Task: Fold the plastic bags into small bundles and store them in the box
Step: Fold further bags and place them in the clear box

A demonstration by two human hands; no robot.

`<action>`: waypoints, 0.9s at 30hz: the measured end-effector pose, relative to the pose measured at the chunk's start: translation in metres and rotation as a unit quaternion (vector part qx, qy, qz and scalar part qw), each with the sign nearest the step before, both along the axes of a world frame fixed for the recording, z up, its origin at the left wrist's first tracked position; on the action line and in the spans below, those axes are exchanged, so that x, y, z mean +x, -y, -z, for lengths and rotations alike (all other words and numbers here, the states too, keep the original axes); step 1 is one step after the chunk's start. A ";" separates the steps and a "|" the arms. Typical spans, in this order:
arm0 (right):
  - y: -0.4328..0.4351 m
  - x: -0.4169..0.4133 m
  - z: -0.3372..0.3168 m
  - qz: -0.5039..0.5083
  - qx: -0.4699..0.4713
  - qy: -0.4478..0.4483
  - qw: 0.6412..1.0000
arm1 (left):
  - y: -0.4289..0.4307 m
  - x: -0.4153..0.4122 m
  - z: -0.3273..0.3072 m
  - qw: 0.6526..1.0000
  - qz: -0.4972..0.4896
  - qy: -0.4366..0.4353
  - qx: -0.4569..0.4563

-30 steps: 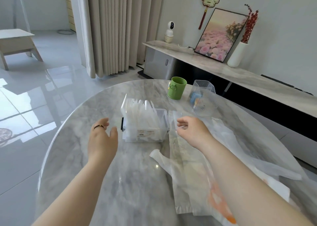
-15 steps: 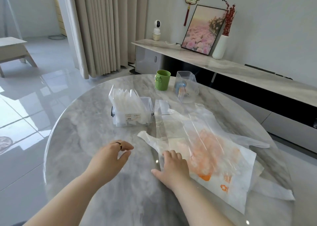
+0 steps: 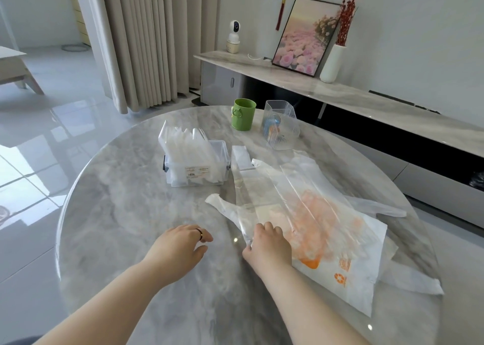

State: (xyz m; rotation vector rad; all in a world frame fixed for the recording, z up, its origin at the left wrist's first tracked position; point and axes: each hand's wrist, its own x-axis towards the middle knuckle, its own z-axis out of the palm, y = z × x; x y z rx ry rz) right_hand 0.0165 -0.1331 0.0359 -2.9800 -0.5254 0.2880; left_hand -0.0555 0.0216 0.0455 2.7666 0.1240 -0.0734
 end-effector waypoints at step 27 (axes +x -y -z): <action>0.072 0.023 0.012 0.029 0.085 0.114 0.989 | 0.005 0.004 0.001 0.998 0.001 0.058 0.026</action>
